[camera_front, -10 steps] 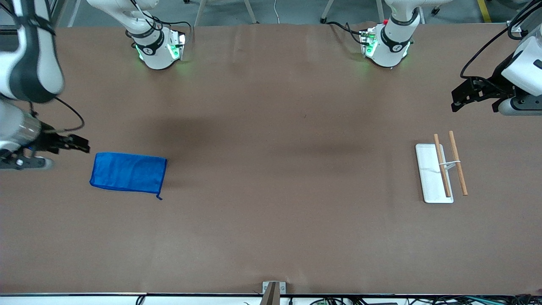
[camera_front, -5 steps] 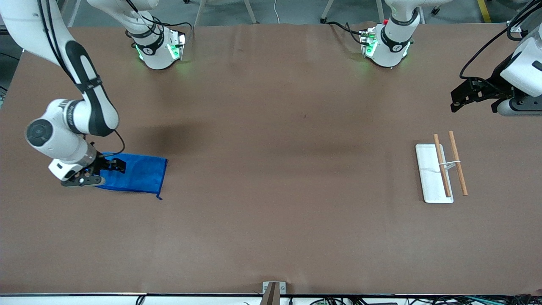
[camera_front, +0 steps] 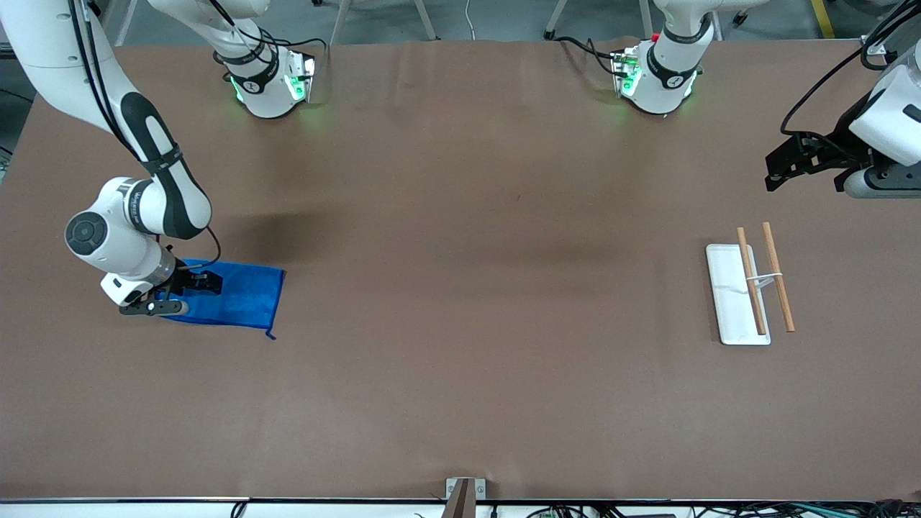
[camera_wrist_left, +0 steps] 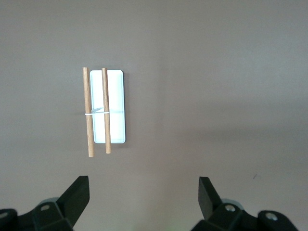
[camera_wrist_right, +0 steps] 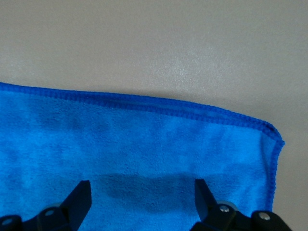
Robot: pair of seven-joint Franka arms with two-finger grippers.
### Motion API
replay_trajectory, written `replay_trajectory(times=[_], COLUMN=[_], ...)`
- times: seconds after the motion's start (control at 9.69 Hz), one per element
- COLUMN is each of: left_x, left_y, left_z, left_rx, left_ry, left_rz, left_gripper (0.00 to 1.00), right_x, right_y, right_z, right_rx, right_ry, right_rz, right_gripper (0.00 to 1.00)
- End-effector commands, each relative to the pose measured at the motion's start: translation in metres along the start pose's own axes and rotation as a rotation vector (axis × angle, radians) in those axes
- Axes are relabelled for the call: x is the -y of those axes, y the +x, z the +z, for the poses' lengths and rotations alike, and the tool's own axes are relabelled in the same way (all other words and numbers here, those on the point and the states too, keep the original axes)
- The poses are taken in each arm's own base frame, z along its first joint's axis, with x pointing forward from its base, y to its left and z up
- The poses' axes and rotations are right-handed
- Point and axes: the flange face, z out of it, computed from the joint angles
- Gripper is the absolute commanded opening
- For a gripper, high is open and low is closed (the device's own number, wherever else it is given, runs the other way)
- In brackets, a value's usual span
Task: Right arm passes towel to left arm to hang
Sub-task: 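Reach the right gripper down to the blue towel and pinch its edge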
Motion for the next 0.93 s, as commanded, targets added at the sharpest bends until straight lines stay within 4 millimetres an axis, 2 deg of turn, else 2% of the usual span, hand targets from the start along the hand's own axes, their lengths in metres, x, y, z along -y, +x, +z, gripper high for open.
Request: replay_trajectory(times=[0.0,0.21,0.52,0.62,0.72,0.83], left_x=[0.000,0.000,0.000,0.000,0.000,-0.001], left_y=[0.003,0.003,0.003,0.003,0.003,0.003], left_z=[0.017,0.017,0.018,0.019,0.019,0.019], left_rx=[0.025,0.026,0.026,0.028,0.029,0.030], left_ry=[0.022,0.022,0.022,0.022,0.022,0.021], left_rz=[-0.010,-0.010,-0.011,-0.010,-0.009,-0.009], left_gripper=[1.00,1.00,1.00,1.00,1.00,1.00], right_x=[0.003,0.003,0.005,0.005,0.006,0.010], right_y=[-0.006,-0.006,-0.006,-0.004,-0.002,0.003], right_z=[0.010,0.015,0.014,0.013,0.011,0.000], right_rx=[0.005,0.011,0.016,0.013,0.014,0.042], right_ry=[0.017,0.019,0.023,0.023,0.024,0.032], right_rz=[0.003,0.007,0.017,0.018,0.015,0.011], right_gripper=[0.90,0.79,0.06,0.01,0.01,0.01])
